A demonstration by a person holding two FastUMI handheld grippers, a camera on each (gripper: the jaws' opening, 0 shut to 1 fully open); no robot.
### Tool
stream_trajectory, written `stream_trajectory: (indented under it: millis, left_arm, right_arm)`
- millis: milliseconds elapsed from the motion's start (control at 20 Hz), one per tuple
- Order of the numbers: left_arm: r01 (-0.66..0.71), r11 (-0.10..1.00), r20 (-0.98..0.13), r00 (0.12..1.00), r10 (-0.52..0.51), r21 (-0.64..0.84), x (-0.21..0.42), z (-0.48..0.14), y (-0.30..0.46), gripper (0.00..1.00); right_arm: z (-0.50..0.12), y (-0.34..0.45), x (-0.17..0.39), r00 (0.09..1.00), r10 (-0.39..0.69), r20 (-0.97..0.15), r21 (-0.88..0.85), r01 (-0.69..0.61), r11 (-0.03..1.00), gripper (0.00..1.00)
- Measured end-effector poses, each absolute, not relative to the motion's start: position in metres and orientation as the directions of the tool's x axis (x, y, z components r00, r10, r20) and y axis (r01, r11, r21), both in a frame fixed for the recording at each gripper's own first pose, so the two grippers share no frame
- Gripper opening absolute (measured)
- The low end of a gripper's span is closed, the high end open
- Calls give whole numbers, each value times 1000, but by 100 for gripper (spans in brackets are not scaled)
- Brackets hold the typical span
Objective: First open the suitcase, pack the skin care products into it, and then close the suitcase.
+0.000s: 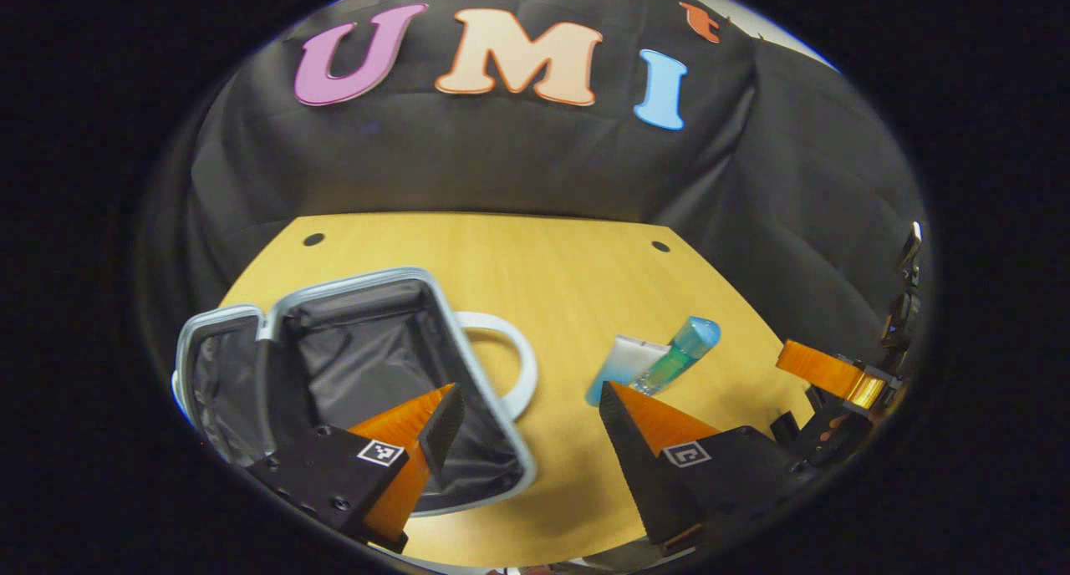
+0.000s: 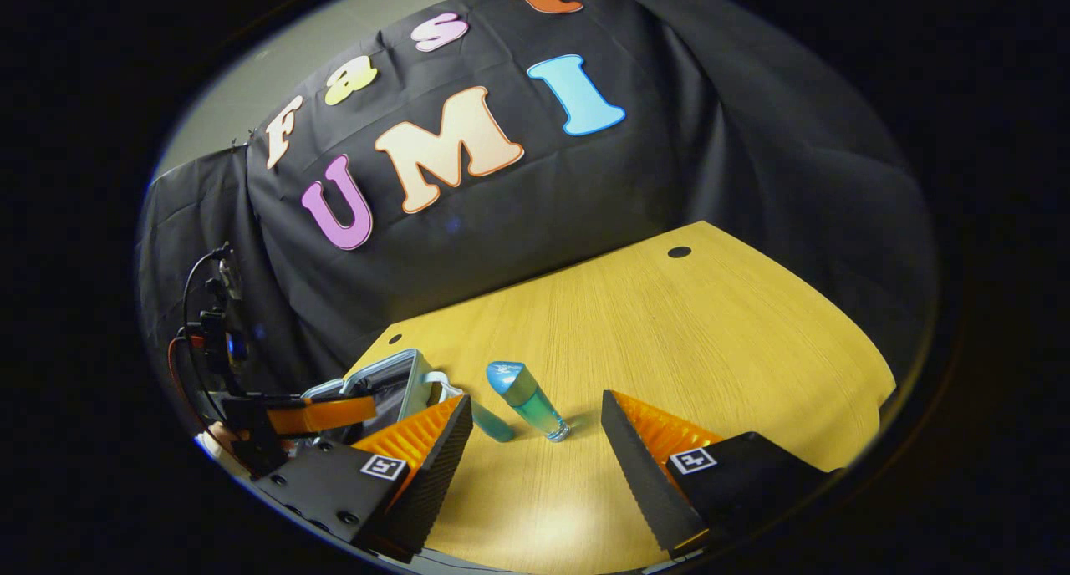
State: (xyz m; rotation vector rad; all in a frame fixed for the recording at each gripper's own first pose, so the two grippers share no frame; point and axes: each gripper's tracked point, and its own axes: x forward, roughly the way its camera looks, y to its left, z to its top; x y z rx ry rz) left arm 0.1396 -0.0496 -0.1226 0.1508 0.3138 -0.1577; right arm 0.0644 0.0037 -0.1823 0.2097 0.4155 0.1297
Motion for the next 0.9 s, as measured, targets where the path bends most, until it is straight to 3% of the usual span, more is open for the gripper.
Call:
stream_trajectory:
  millis: [200, 750, 900]
  left_arm:
    - [218, 973, -339, 924, -178, 83, 164, -153, -85, 96]
    - [144, 984, -372, 923, -95, 106, 223, -215, -101, 94]
    - [137, 987, -389, 916, -93, 88, 230, -223, -100, 84]
  right_arm:
    - [-185, -7, 69, 910, 154, -385, 218, -73, 973, 98]
    - [-208, -12, 76, 892, 181, -415, 202, -103, 974, 98]
    - [-215, -10, 78, 884, 196, -425, 198, -120, 973, 98]
